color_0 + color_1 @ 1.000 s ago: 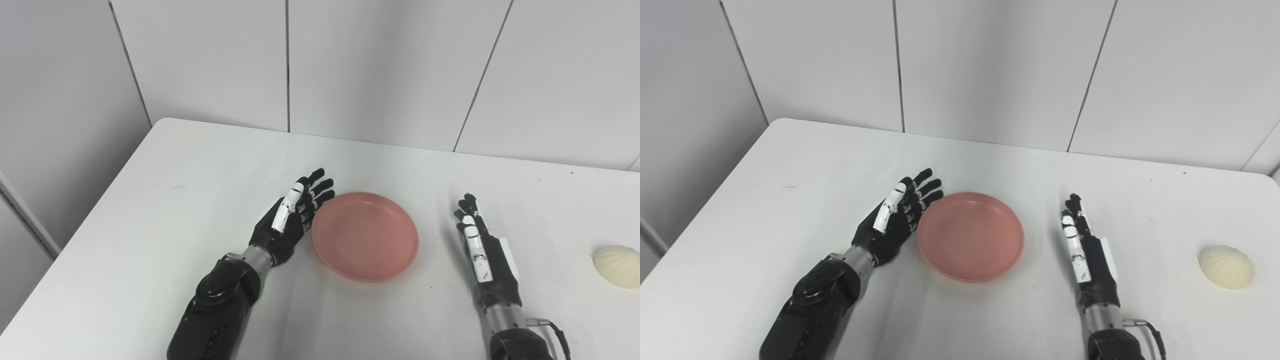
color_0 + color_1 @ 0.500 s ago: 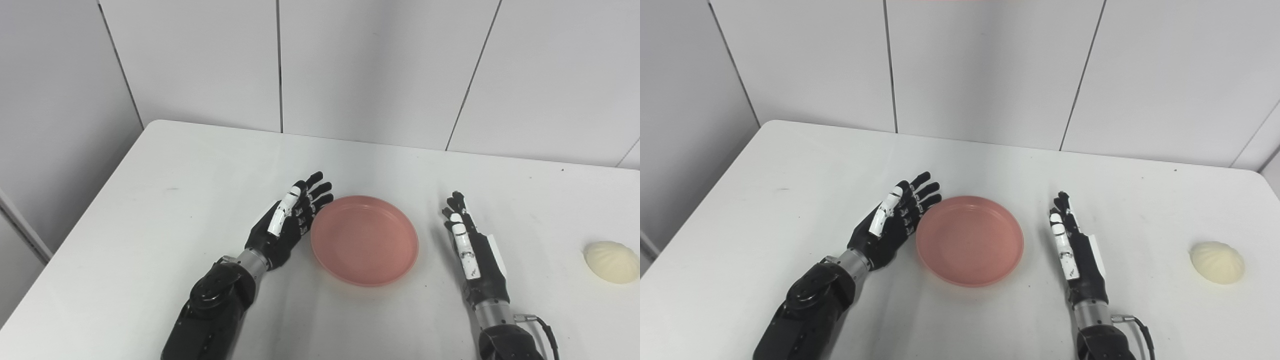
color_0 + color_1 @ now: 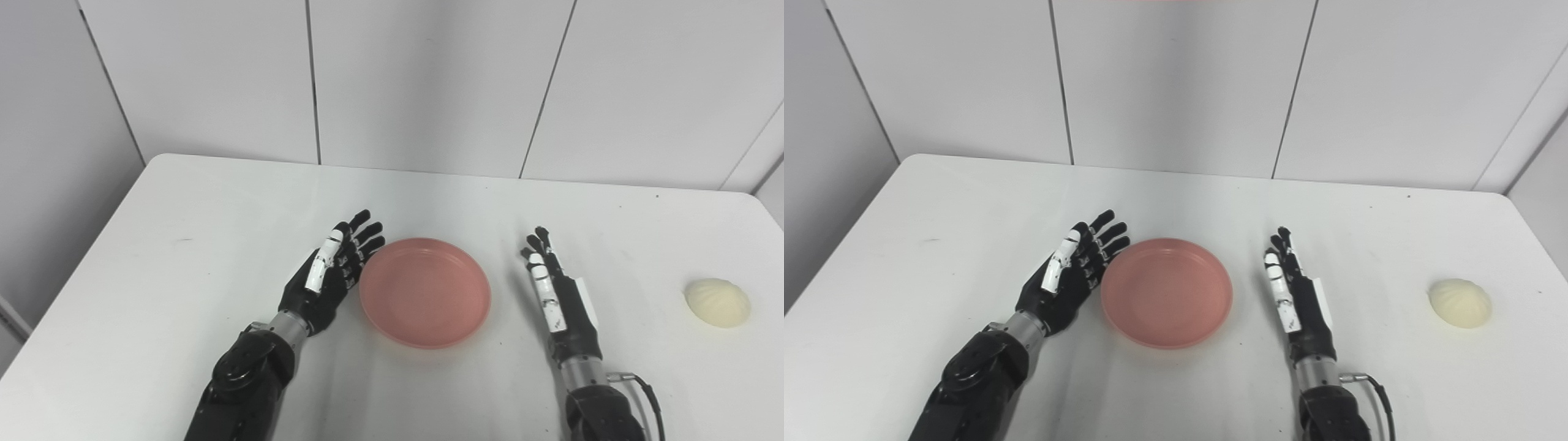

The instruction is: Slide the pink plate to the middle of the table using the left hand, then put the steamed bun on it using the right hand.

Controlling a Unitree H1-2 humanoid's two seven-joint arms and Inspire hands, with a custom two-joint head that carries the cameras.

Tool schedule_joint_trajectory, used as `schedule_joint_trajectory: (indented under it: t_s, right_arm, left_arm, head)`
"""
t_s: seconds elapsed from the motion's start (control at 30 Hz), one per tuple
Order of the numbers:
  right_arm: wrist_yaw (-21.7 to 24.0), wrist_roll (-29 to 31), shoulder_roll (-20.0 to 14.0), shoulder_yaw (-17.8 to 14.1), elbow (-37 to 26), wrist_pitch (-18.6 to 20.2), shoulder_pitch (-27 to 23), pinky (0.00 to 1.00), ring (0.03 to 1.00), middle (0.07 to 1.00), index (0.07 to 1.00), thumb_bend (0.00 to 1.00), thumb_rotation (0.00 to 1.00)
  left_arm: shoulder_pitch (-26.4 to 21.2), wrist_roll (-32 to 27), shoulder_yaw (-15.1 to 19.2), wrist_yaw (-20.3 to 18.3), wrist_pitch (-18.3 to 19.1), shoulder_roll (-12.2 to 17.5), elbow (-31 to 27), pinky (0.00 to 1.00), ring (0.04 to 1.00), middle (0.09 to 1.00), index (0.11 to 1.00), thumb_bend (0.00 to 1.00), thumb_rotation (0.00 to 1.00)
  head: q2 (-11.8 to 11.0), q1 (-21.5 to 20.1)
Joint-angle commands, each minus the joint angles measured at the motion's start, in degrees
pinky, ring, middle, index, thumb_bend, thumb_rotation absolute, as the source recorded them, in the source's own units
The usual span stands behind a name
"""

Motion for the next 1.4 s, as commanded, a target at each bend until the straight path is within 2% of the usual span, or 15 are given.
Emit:
schedule_joint_trajectory:
  t_s: [0.0,0.1,0.23,0.33,0.4,0.53,0.63,0.7,0.8,0.9,1.0,1.07,1.2,1.3,1.37]
  right_arm:
    - [-1.95,-2.84,-0.35,0.16,-2.9,-1.5,-0.2,0.89,0.877,0.935,0.979,0.52,1.0]
    - [-3.72,-7.03,-1.71,0.07,-4.86,-2.61,-0.4,0.83,0.864,0.931,0.981,0.6,1.0]
    - [-6.84,-12.57,-3.74,-0.27,-4.89,-4.22,-1.41,0.82,0.848,0.931,0.985,0.73,1.0]
    - [-10.12,-17.14,-5.2,-0.55,-5.6,-4.6,-2.09,0.79,0.85,0.936,0.989,0.72,1.0]
    - [-12.61,-22.71,-6.05,-0.56,-8.08,-2.74,-2.36,0.78,0.855,0.929,0.984,0.74,0.99]
    - [-13.99,-28.6,-6.44,-1.52,-14.22,0.39,-2.61,0.65,0.795,0.887,0.963,0.78,0.88]
    - [-13.42,-31.21,-6.33,-2.7,-18.5,3.06,-2.93,0.59,0.753,0.856,0.956,0.77,0.73]
    - [-12.55,-34.44,-7.0,-3.59,-20.61,5.71,-3.28,0.54,0.687,0.822,0.929,0.78,0.66]
    - [-10.6,-38.78,-8.21,-4.47,-23.23,9.26,-3.76,0.47,0.585,0.734,0.88,0.82,0.64]
    - [-8.19,-40.8,-10.07,-5.44,-24.46,11.96,-4.04,0.47,0.573,0.698,0.869,0.84,0.63]
    - [-2.98,-44.5,-13.67,-6.54,-26.02,15.92,-3.74,0.56,0.693,0.777,0.856,0.86,0.6]
    - [0.05,-45.68,-15.86,-7.39,-26.66,17.57,-3.45,0.54,0.668,0.775,0.819,0.88,0.53]
    - [2.21,-47.04,-19.72,-8.6,-25.27,18.58,-2.65,0.55,0.676,0.769,0.797,0.89,0.49]
    - [3.32,-46.08,-22.33,-10.06,-23.2,19.2,-1.72,0.57,0.7,0.772,0.796,0.91,0.41]
    - [5.97,-45.52,-23.54,-10.59,-22.31,20.99,-1.9,0.61,0.74,0.794,0.813,0.91,0.41]
  left_arm:
    - [3.52,1.55,0.42,2.2,3.02,0.24,1.03,0.97,0.949,0.953,0.957,0.4,1.0]
    - [4.24,1.61,0.88,2.79,2.71,0.27,-0.39,0.98,0.952,0.956,0.958,0.4,1.0]
    - [4.76,1.31,1.53,3.03,3.58,0.79,-1.67,0.98,0.957,0.962,0.964,0.4,1.0]
    - [4.91,0.79,2.14,2.56,3.87,1.3,-1.65,0.98,0.953,0.959,0.959,0.39,1.0]
    - [5.03,0.4,2.58,2.24,3.95,1.57,-1.58,0.97,0.948,0.957,0.957,0.39,1.0]
    - [5.18,-0.26,3.36,1.39,3.6,2.08,-0.94,0.96,0.945,0.957,0.953,0.39,1.0]
    - [5.19,-0.76,3.9,0.85,3.09,2.71,-0.03,0.95,0.935,0.948,0.949,0.4,1.0]
    - [5.06,-0.84,4.03,0.26,2.4,3.37,0.99,0.93,0.923,0.937,0.937,0.41,1.0]
    - [4.69,-1.4,4.45,-0.94,1.34,4.14,2.96,0.92,0.915,0.927,0.925,0.43,1.0]
    - [4.18,-2.2,5.1,-2.19,-0.02,4.83,5.47,0.92,0.913,0.922,0.92,0.43,1.0]
    - [3.63,-2.99,5.85,-3.51,-1.23,5.35,8.15,0.91,0.898,0.908,0.903,0.43,1.0]
    - [3.11,-3.64,6.48,-4.35,-1.66,5.59,10.09,0.91,0.899,0.909,0.904,0.43,1.0]
    - [2.03,-4.44,7.36,-5.89,-2.73,6.14,13.7,0.89,0.884,0.895,0.888,0.43,1.0]
    - [1.57,-4.62,7.63,-6.72,-3.74,6.62,15.95,0.91,0.893,0.903,0.897,0.43,1.0]
    - [1.08,-4.91,7.81,-7.4,-4.42,7.15,17.5,0.9,0.892,0.901,0.894,0.44,1.0]
  head:
    - [-0.16,-0.9]
    - [-0.22,-2.97]
    - [-0.58,-5.42]
    - [-0.97,-7.29]
    - [-1.11,-7.97]
    - [-1.96,-10.96]
    - [-2.63,-13.04]
    - [-3.16,-14.99]
    - [-3.59,-16.44]
    - [-4.42,-18.69]
    - [-4.89,-20.21]
    - [-5.06,-20.99]
    - [-5.35,-22.36]
    - [-5.44,-23.05]
    - [-5.51,-24.12]
